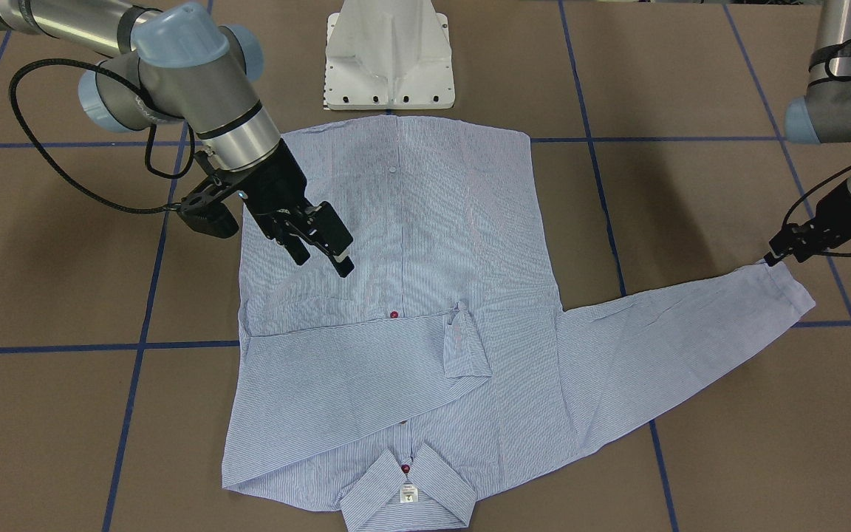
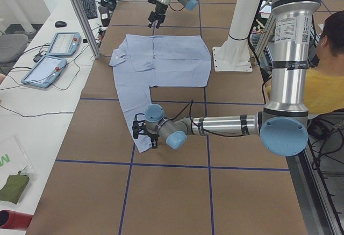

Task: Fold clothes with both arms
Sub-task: 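Release the sleeve and lift the right gripper while the left gripper reaches the other cuff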

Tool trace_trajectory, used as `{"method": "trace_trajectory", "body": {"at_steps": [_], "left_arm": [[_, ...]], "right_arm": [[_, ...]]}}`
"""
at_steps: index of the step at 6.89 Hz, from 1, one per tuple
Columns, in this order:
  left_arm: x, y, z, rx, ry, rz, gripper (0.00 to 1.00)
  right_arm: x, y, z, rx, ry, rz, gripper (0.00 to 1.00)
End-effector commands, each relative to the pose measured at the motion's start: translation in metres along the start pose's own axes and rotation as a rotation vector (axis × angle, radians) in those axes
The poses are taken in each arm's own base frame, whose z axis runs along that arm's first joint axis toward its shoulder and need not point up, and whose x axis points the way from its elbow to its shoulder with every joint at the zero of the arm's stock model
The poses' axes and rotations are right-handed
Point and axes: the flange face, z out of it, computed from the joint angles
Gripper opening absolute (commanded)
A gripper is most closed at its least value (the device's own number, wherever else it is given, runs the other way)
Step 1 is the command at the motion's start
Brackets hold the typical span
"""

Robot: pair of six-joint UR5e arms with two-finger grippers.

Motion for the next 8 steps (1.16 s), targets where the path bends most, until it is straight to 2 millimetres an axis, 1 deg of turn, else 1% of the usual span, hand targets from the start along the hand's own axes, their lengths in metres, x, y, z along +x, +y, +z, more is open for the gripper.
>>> {"method": "trace_trajectory", "body": {"at_steps": [1, 3, 4, 5, 6, 7, 8], "left_arm": [[0.003, 0.000, 0.002, -0.003, 0.002, 0.006, 0.69], [0.004, -0.001, 0.006, -0.007, -0.002, 0.009, 0.69], [0.004, -0.001, 0.008, -0.010, -0.002, 0.011, 0.64], [0.000, 0.000, 0.010, -0.002, 0.005, 0.019, 0.63], [-0.003, 0.000, 0.012, 0.007, 0.015, 0.030, 0.59], [0.001, -0.001, 0.010, 0.011, 0.021, 0.021, 0.42], [0.003, -0.003, 0.011, 0.012, 0.022, -0.003, 0.12]], "right_arm": [[0.002, -0.001, 0.003, 0.003, 0.005, -0.001, 0.98], [0.005, 0.003, 0.006, 0.001, 0.011, -0.003, 0.98], [0.005, 0.004, 0.006, 0.001, 0.011, -0.002, 0.98], [0.005, 0.006, 0.007, -0.002, 0.012, -0.003, 0.98], [0.005, 0.006, 0.007, -0.001, 0.010, -0.002, 0.98], [0.006, 0.007, 0.007, -0.002, 0.011, 0.000, 0.98], [0.007, 0.007, 0.007, -0.001, 0.012, 0.001, 0.98]]}}
